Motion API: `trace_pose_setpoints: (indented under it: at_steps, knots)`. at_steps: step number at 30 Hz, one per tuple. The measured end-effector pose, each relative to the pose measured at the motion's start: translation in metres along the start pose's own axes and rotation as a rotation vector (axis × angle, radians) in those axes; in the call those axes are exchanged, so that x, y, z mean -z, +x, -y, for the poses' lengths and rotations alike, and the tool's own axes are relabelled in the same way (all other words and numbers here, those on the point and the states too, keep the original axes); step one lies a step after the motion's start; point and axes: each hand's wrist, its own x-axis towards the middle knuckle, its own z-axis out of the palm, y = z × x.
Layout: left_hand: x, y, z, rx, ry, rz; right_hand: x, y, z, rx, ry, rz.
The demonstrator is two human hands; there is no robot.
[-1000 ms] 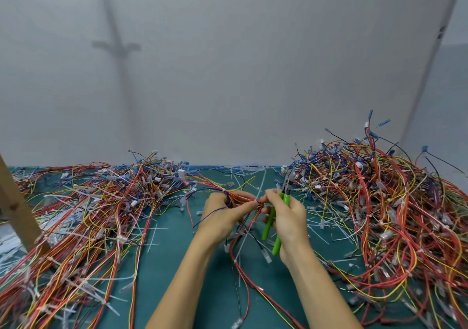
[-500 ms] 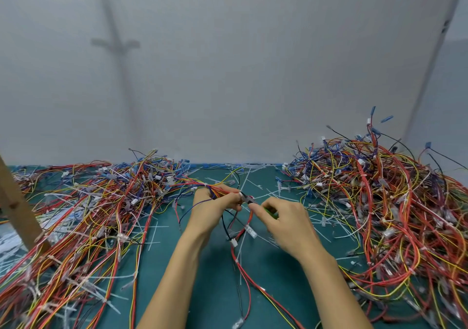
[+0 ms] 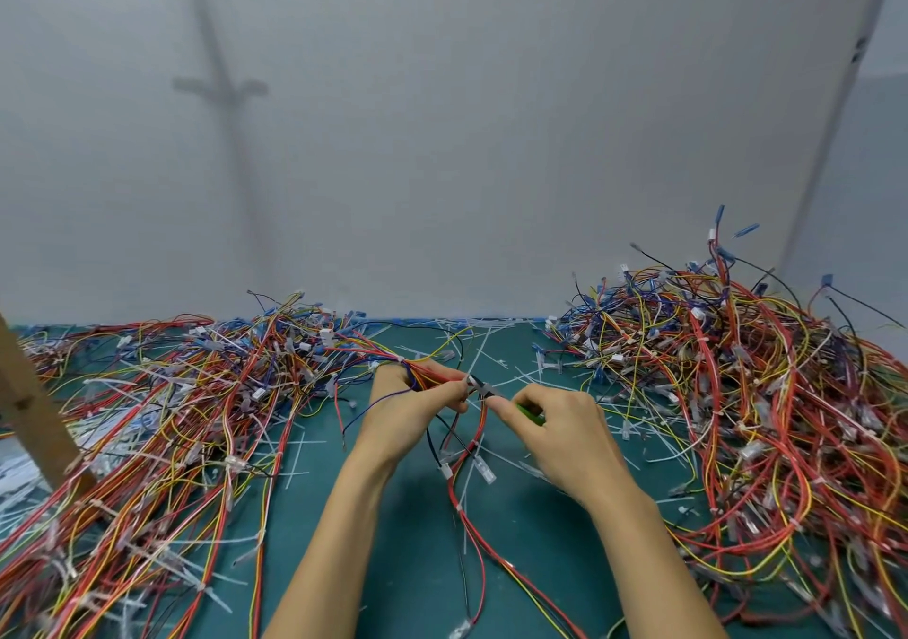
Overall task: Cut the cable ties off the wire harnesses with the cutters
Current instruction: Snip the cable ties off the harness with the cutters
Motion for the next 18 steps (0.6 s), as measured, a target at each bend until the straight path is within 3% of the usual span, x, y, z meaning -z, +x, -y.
trace_pose_setpoints:
  at_steps: [18]
  knots:
    - [0.0017,-0.0004,0.0012,-0.015,0.053,0.049,0.0043,0.0005,-0.0019,-0.063,0.092,0.109]
